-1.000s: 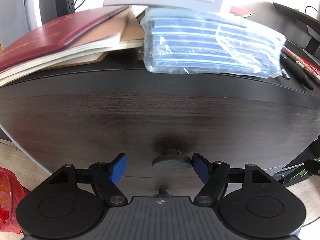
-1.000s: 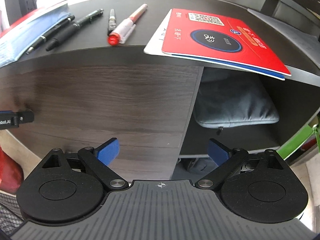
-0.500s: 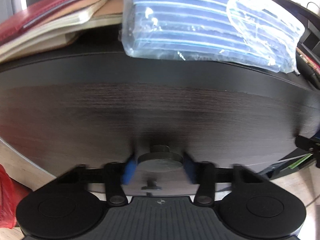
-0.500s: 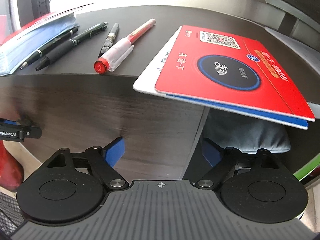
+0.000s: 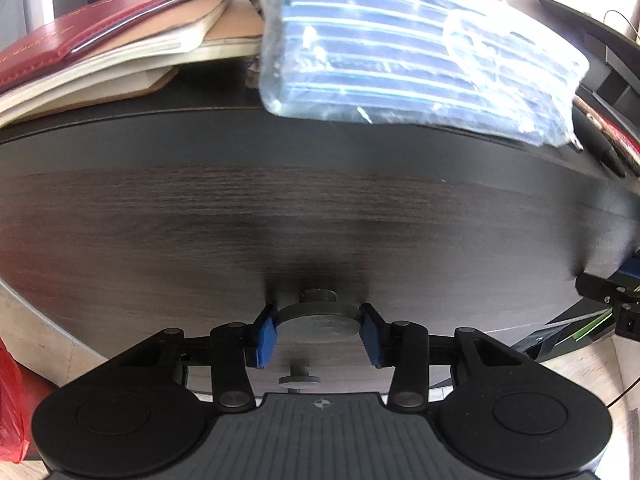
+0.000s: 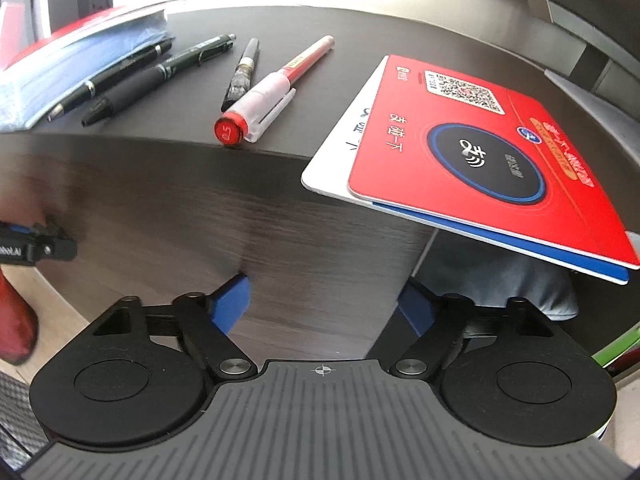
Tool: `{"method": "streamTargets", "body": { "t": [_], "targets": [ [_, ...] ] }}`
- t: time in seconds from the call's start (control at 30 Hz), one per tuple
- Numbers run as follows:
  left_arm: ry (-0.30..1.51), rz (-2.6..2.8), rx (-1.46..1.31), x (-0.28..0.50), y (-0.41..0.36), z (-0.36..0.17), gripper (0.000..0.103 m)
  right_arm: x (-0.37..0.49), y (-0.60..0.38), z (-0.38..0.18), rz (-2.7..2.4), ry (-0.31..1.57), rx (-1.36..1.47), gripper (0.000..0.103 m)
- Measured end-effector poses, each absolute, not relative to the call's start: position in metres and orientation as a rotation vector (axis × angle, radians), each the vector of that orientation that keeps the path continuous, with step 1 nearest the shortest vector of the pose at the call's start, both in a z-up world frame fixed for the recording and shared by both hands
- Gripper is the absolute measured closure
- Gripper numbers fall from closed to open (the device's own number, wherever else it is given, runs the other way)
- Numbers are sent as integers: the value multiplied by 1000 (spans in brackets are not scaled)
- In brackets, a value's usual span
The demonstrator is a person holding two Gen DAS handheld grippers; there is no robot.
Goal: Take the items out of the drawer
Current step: 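Close the left gripper on the top drawer's round knob, then pull the top drawer open with the left gripper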
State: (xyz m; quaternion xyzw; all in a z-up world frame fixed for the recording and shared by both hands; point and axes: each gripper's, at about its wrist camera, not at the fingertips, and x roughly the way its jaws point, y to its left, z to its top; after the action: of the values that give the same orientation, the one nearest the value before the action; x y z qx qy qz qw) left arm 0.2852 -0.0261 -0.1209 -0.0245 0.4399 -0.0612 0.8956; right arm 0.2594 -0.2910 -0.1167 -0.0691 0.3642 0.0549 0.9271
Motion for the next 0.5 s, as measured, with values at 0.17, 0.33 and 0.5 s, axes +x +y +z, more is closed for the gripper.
{"method": "streamTargets", "body": {
  "t": [0.17, 0.33, 0.5],
  "targets": [
    [901, -134, -3, 282, -30, -122, 62, 257, -293, -116, 123, 755, -170, 30],
    [902, -146, 21, 267, -33, -115, 62, 251, -292, -115, 145, 770, -210, 30],
    [908, -159, 43, 257, -37, -114, 62, 239, -290, -115, 155, 781, -237, 30]
  ]
}}
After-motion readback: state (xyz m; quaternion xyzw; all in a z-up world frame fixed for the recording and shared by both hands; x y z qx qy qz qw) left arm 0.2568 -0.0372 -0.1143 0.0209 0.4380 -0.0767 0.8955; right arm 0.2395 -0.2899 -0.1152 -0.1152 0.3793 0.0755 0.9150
